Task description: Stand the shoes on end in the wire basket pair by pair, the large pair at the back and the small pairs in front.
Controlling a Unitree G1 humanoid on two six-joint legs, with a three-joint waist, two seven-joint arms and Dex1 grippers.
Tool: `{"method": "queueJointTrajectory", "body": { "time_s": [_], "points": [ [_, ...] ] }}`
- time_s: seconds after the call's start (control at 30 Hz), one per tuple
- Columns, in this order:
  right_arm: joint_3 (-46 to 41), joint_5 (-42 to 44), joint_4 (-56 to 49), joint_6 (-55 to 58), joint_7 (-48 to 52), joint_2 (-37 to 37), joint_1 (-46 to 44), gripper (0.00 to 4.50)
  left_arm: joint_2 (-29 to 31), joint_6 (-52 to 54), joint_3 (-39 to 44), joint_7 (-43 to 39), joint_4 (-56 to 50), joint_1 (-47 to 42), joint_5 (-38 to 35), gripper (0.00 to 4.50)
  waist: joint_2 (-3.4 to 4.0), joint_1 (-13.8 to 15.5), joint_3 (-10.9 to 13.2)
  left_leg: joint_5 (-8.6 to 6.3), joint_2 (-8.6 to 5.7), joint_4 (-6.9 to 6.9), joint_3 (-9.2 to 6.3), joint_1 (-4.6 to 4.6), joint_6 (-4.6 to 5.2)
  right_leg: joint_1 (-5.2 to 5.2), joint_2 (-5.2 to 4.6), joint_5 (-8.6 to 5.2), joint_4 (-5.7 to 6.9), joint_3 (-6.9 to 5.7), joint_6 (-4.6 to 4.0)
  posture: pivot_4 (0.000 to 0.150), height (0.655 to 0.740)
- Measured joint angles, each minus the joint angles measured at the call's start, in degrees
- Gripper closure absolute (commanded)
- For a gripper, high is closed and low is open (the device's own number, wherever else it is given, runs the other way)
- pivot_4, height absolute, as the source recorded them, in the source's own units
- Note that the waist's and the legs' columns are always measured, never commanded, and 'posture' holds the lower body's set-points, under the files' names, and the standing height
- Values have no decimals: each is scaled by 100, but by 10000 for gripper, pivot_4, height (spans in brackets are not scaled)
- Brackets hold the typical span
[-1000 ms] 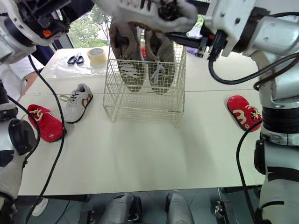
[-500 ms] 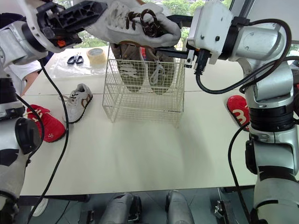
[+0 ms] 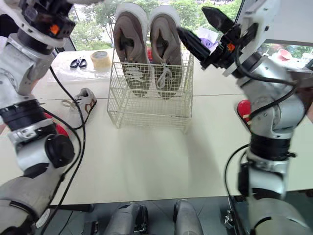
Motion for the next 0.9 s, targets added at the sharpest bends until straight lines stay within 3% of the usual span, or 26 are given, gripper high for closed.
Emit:
{"method": "queueJointTrajectory", "body": {
  "time_s": [0.1,0.27,0.73,0.83,0.9],
  "points": [
    [-167,1560,-305,127,-1375,1136,-39,479,-501,-410,-91,347,-389,183,-203,42094,2,-3,-1,2,0,-4,-5,1,-4,1,6,0,4,-5,-2,1500,7400],
    [-117,2651,-481,-260,-2445,2072,-252,479,-954,-831,-323,658,-600,525,-268,42094,2,8,-1,-4,-16,-2,-8,-2,12,7,4,0,-5,-3,-2,1500,7400],
    [268,2827,-342,-549,-2611,1800,-527,479,-925,-825,-1048,716,-805,1267,-337,42094,2,-16,-1,-10,-20,-1,-12,-6,25,6,6,-1,-9,-4,-1,1500,7400],
    [302,2813,-240,-611,-2601,1801,-534,8734,-859,-836,-1101,674,-814,1313,-340,42094,2,-13,-1,-10,-19,-2,-13,-6,25,6,6,-1,-10,-4,-1,1500,7400],
    [334,2756,-156,-653,-2605,1800,-534,18296,-828,-844,-1116,657,-859,1358,-403,42094,2,-14,-1,-10,-19,-2,-13,-7,25,6,6,-1,-10,-4,-1,1500,7400]
  ]
}}
